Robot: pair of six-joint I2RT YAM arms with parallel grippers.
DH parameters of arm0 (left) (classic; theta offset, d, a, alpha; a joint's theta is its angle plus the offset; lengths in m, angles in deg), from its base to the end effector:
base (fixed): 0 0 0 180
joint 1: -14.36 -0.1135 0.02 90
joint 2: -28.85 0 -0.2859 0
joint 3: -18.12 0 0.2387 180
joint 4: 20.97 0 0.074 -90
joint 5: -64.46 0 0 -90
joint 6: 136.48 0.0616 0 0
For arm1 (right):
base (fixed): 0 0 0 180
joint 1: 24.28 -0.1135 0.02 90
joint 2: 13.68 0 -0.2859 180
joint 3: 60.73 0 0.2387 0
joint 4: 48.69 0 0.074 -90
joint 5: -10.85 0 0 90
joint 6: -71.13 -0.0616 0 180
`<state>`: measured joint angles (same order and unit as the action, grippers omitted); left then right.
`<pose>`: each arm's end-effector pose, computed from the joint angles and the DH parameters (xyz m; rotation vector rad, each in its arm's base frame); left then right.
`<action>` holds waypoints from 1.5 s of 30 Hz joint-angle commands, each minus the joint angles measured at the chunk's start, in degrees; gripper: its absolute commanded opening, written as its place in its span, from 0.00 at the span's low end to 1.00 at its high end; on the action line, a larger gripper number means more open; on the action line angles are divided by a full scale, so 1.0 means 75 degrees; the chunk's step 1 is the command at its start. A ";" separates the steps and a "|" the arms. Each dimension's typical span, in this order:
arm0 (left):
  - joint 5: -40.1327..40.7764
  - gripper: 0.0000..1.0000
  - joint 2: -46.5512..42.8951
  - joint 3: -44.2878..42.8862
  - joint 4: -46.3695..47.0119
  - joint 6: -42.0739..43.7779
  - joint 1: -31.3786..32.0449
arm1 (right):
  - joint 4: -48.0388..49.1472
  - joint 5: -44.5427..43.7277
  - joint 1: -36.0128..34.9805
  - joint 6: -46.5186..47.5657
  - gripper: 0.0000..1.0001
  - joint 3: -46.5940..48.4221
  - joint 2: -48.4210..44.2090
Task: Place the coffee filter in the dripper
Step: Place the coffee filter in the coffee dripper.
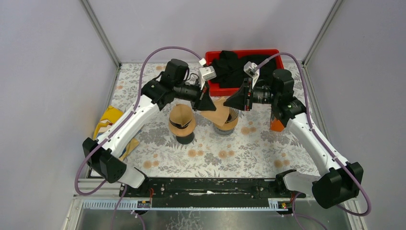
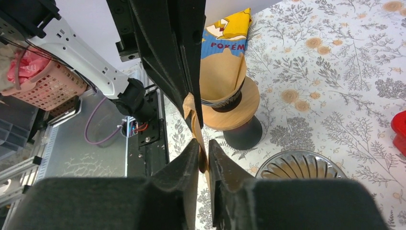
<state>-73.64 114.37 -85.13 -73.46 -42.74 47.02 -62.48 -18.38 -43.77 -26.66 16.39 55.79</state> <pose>0.2443 -0.2111 0.4056 1.1361 1.8654 -1.1970 0.2270 0.1374 0.4019 -0.9836 1.4791 1.2285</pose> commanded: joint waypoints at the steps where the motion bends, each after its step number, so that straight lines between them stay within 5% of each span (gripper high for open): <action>1: -0.0252 0.00 -0.0346 0.0183 -0.0109 0.0286 -0.0143 | 0.0264 -0.0270 -0.0034 0.0162 0.23 -0.0095 -0.0476; 10: -0.0926 0.00 -0.0736 0.0453 0.0172 0.0365 -0.0542 | 0.0386 -0.0718 0.0340 0.0196 0.43 -0.0685 -0.1047; 45: -0.1836 0.00 -0.0721 0.0762 0.1086 -0.0360 -0.0769 | 0.1353 0.0622 0.0019 -0.0302 0.51 -0.1052 -0.0474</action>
<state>-86.18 109.30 -79.86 -68.44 -44.51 41.62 -56.03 -15.41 -42.83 -28.32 8.17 52.22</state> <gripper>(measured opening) 0.011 0.510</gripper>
